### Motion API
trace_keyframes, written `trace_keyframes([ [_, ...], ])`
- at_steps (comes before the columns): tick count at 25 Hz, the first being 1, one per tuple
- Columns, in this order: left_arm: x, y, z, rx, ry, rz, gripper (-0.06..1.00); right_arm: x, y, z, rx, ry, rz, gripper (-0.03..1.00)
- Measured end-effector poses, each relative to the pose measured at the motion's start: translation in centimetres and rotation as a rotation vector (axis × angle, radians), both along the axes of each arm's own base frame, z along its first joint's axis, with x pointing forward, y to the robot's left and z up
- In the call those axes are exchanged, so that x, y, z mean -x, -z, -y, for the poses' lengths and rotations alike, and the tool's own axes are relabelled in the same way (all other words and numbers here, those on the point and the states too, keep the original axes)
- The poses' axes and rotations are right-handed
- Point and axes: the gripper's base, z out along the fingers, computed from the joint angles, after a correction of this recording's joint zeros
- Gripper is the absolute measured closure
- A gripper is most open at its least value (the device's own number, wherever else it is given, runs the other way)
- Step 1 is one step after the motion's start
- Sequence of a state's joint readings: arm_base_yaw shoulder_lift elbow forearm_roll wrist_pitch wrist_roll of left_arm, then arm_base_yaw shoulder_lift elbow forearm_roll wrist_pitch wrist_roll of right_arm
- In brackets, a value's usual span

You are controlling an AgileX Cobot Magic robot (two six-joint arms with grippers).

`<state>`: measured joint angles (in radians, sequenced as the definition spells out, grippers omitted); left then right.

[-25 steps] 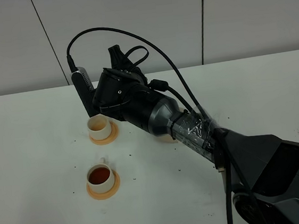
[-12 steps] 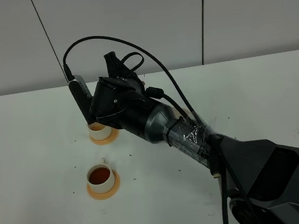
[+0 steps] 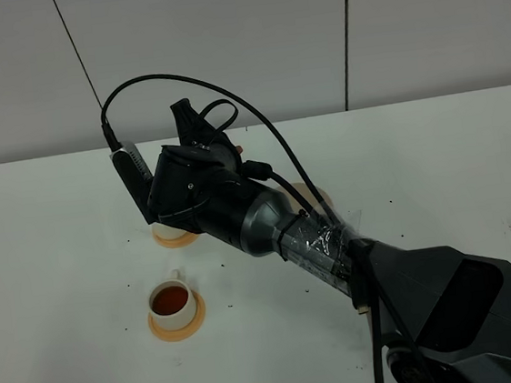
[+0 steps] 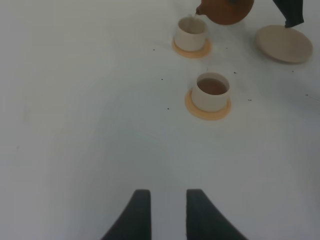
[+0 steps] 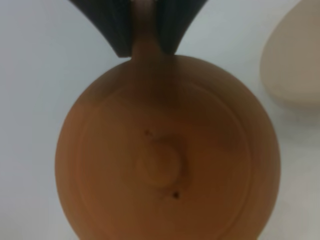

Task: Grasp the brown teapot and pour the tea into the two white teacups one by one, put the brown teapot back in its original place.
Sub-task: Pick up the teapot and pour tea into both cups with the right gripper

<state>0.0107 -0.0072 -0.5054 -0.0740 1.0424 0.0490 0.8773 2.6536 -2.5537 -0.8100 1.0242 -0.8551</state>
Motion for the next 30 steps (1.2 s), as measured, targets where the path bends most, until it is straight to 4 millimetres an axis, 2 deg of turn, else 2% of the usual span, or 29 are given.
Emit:
trace_keyframes([
  [10, 0.0, 0.0, 0.0, 0.0, 0.0, 0.0, 0.7, -0.14, 0.43, 0.03, 0.023, -0.001, 0.013, 0.87],
  [30, 0.0, 0.0, 0.0, 0.0, 0.0, 0.0, 0.7, -0.38, 0.08, 0.23, 0.062, -0.001, 0.058, 0.87],
])
